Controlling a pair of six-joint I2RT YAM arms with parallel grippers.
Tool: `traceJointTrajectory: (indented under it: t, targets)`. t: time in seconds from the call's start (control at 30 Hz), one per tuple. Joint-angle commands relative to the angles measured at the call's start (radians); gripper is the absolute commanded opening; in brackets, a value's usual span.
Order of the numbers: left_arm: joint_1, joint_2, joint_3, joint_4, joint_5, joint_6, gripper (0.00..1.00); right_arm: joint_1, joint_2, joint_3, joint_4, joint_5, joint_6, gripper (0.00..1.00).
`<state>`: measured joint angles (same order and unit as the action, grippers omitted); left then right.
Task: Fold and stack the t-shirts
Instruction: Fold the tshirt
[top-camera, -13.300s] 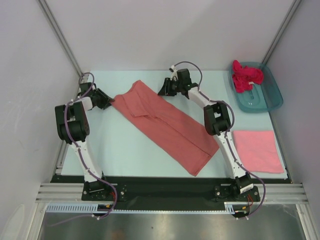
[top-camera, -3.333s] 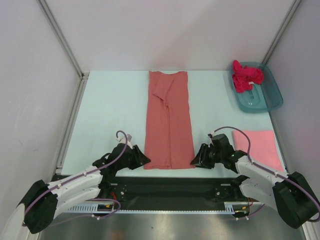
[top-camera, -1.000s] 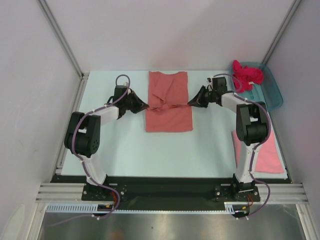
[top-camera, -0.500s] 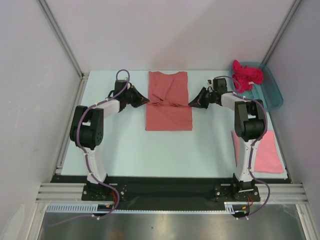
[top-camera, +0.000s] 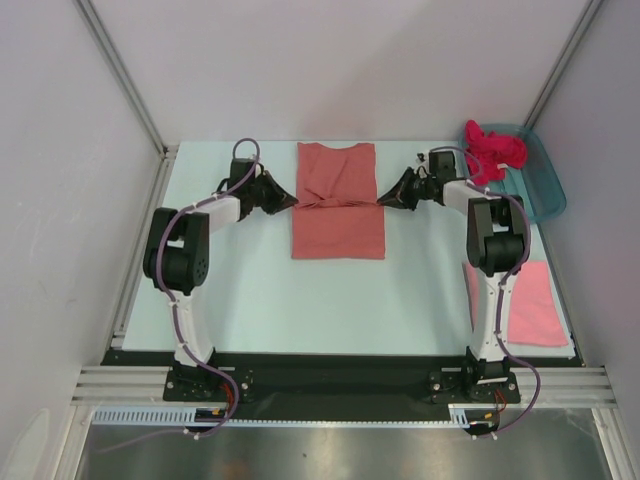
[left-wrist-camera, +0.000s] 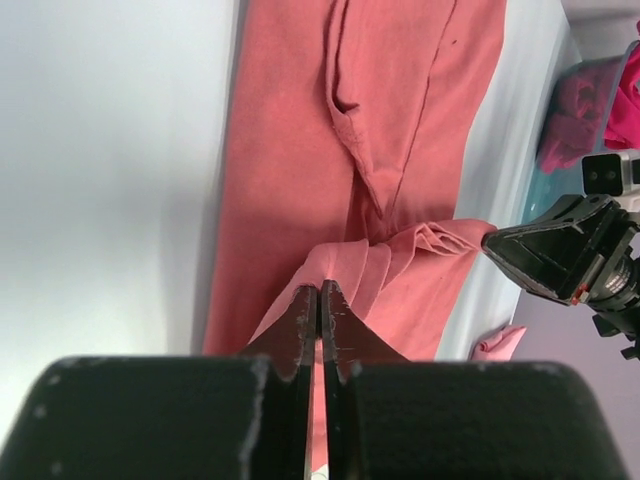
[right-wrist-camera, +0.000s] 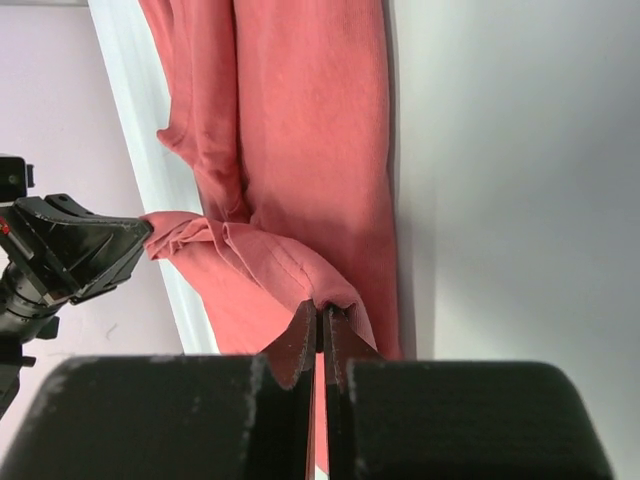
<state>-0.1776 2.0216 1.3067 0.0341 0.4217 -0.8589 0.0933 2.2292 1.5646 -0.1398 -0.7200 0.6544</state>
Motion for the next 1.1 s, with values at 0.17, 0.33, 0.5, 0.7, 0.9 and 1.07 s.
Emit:
traceJointTrajectory:
  t: [0.17, 0.33, 0.5, 0.7, 0.9, 1.07]
  targets:
    - [0.018, 0.006, 0.112, -0.173, -0.145, 0.153, 0.35, -0.023, 0.052, 0.172, -0.142, 0.037, -0.102, 0.31]
    - [-0.02, -0.317, -0.079, -0.188, -0.362, 0.238, 0.61, -0.011, -0.12, 0.065, -0.299, 0.313, -0.234, 0.54]
    - [-0.12, -0.437, -0.248, -0.105, -0.265, 0.239, 0.63, 0.048, -0.296, -0.115, -0.293, 0.378, -0.274, 0.63]
    - [-0.204, -0.328, -0.291, 0.015, -0.119, 0.227, 0.54, 0.166, -0.342, -0.236, -0.215, 0.35, -0.254, 0.5]
    - [-0.214, -0.195, -0.29, 0.056, -0.11, 0.224, 0.53, 0.227, -0.318, -0.308, -0.098, 0.289, -0.205, 0.23]
    - [-0.214, -0.188, -0.358, 0.073, -0.118, 0.224, 0.52, 0.233, -0.328, -0.377, -0.081, 0.303, -0.213, 0.16]
